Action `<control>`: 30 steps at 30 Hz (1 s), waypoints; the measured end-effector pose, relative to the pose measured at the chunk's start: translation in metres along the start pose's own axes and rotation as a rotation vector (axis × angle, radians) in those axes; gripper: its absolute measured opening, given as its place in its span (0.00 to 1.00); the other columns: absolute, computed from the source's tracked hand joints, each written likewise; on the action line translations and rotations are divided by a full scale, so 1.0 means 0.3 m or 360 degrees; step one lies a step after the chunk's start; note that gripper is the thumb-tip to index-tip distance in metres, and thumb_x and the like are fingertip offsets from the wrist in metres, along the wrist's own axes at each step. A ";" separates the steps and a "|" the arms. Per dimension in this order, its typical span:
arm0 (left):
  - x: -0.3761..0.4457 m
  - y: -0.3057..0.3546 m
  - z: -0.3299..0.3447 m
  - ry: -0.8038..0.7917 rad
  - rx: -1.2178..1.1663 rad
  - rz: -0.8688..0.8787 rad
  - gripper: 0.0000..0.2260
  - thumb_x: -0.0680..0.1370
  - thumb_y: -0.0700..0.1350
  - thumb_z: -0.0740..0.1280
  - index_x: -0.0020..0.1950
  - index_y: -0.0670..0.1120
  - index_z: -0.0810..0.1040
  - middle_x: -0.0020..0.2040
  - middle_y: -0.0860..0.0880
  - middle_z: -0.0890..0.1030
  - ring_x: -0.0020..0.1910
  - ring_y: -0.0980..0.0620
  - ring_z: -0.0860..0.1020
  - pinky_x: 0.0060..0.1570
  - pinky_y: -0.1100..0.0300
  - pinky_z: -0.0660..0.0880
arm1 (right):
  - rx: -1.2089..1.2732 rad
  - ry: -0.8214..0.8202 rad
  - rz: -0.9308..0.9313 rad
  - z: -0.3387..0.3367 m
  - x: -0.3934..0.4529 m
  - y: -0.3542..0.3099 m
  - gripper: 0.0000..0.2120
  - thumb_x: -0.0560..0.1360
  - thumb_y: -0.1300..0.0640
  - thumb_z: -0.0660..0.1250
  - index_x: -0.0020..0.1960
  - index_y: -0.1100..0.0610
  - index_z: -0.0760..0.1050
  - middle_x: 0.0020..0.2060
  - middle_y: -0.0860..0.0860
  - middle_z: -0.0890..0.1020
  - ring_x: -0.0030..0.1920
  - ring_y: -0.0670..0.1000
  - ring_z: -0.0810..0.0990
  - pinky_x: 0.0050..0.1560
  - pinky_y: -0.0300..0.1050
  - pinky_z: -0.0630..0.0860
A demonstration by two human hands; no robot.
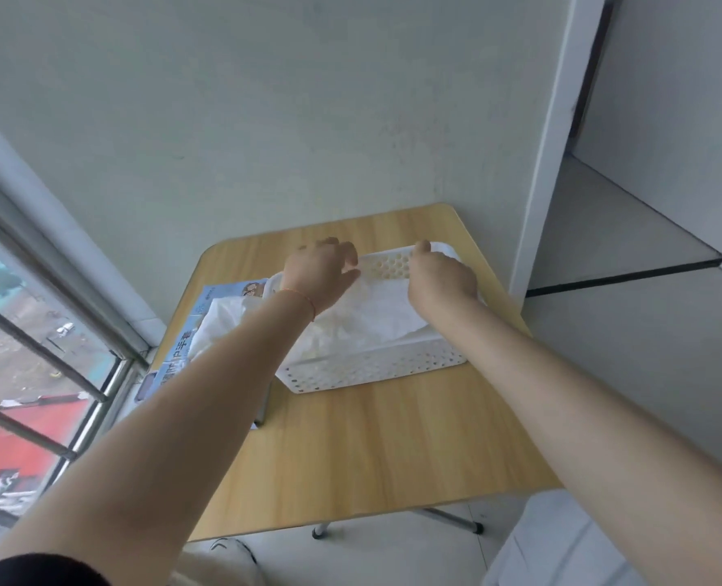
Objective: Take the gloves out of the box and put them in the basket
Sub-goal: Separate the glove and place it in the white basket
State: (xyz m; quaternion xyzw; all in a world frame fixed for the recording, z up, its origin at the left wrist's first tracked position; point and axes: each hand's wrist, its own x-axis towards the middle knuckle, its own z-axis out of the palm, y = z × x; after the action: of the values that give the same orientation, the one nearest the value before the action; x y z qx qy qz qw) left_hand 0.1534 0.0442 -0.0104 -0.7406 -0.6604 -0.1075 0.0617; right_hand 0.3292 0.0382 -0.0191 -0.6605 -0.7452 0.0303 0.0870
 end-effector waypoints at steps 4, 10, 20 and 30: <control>-0.059 0.021 -0.022 0.0265 -0.0143 0.0189 0.08 0.78 0.46 0.65 0.56 0.50 0.80 0.54 0.49 0.78 0.56 0.47 0.76 0.50 0.56 0.71 | -0.0138 0.0015 -0.0089 0.018 0.005 -0.006 0.28 0.76 0.69 0.59 0.74 0.63 0.55 0.52 0.55 0.81 0.48 0.55 0.80 0.33 0.45 0.66; -0.145 0.006 -0.022 -0.0527 -0.0103 0.0214 0.34 0.71 0.71 0.65 0.74 0.58 0.65 0.74 0.52 0.65 0.73 0.48 0.64 0.71 0.45 0.60 | -0.0312 0.0072 -0.0146 0.017 0.003 -0.007 0.22 0.73 0.69 0.61 0.67 0.63 0.63 0.46 0.54 0.81 0.40 0.54 0.77 0.30 0.42 0.63; -0.180 -0.041 0.028 -0.0776 -0.0159 0.0011 0.39 0.70 0.72 0.62 0.76 0.58 0.59 0.75 0.51 0.62 0.76 0.45 0.60 0.72 0.41 0.59 | -0.0527 0.0059 -0.0143 0.007 0.004 -0.022 0.26 0.73 0.64 0.65 0.69 0.62 0.61 0.57 0.57 0.75 0.49 0.52 0.81 0.36 0.42 0.69; -0.301 -0.323 -0.164 0.0357 -0.0592 -0.0480 0.11 0.75 0.49 0.70 0.56 0.50 0.80 0.52 0.51 0.75 0.54 0.48 0.76 0.57 0.54 0.73 | 0.0705 -0.0092 -0.0556 -0.030 -0.035 -0.342 0.06 0.77 0.57 0.58 0.49 0.56 0.73 0.47 0.51 0.76 0.45 0.53 0.76 0.43 0.48 0.74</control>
State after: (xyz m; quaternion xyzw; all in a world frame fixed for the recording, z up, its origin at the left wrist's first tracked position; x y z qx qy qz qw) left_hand 0.0439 -0.0428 0.0106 -0.6159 -0.7212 -0.3164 -0.0194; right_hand 0.2314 0.0141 0.0053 -0.4858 -0.8251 0.1959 0.2118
